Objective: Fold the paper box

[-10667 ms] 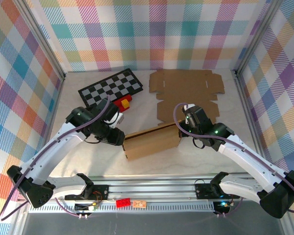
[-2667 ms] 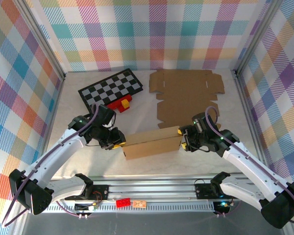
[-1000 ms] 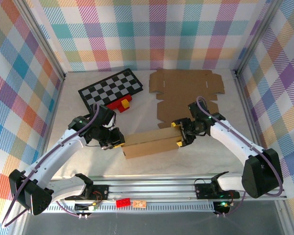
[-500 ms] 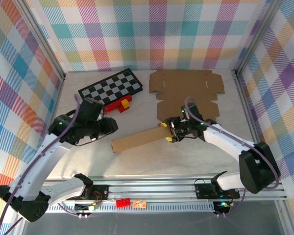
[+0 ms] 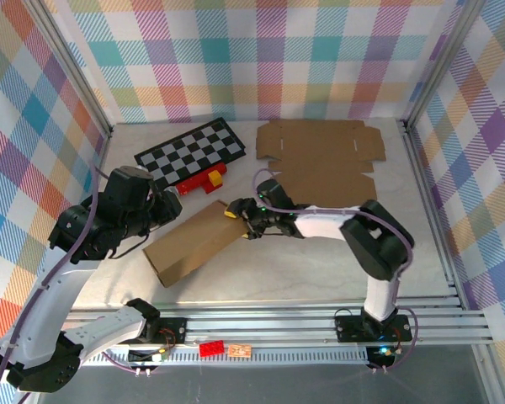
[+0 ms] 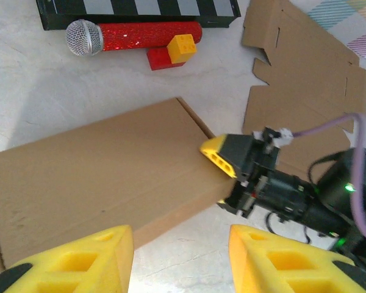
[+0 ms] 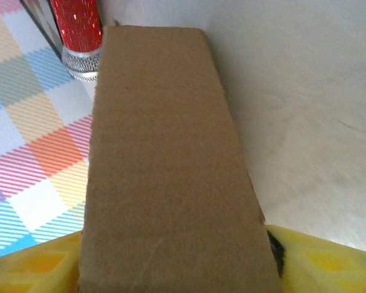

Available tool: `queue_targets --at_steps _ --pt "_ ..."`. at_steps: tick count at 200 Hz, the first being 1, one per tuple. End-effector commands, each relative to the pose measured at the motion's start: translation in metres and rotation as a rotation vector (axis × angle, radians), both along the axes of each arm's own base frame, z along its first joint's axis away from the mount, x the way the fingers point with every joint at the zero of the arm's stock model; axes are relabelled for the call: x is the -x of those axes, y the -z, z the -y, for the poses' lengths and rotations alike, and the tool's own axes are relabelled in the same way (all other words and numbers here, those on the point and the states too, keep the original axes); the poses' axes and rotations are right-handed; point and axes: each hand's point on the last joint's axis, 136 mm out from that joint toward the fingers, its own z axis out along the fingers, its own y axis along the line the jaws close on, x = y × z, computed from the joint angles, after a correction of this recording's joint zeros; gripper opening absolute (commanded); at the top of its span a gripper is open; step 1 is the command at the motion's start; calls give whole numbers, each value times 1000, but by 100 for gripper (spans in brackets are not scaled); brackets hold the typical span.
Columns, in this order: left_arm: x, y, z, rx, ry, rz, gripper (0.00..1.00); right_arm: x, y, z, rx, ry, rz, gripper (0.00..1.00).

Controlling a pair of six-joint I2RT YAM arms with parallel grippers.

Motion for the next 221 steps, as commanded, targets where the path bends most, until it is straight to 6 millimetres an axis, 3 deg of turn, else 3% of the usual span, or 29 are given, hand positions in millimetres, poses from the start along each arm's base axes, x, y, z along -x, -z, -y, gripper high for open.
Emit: queue_targets --at_steps 1,18,41,56,93,109,122,135,164,197,221 --pt "1 6 -8 -31 -22 -8 44 -17 6 -15 -11 -35 108 73" --pt "0 8 -7 -31 -24 -13 43 -13 20 -9 57 -49 56 83" --pt "0 18 -3 -25 -10 -41 44 -2 8 2 145 -95 35 90" --pt "-2 31 8 1 17 -84 43 9 8 20 236 -106 -36 91" --pt "-10 90 62 153 141 -277 42 29 14 82 436 -92 -144 92" --pt "-12 118 86 209 189 -363 39 29 15 99 459 -93 -150 92" --pt "-10 135 91 183 201 -414 38 24 10 105 451 -98 -115 89" --pt "-10 144 80 97 183 -443 39 17 -5 99 417 -122 -41 86" --pt "-30 152 28 -33 61 -477 44 17 -33 68 322 -178 34 81" --pt "-51 173 -27 -111 -72 -535 46 26 -29 37 248 -210 32 75" --pt "-64 184 -54 -72 -171 -518 46 20 -28 23 204 -214 51 73"
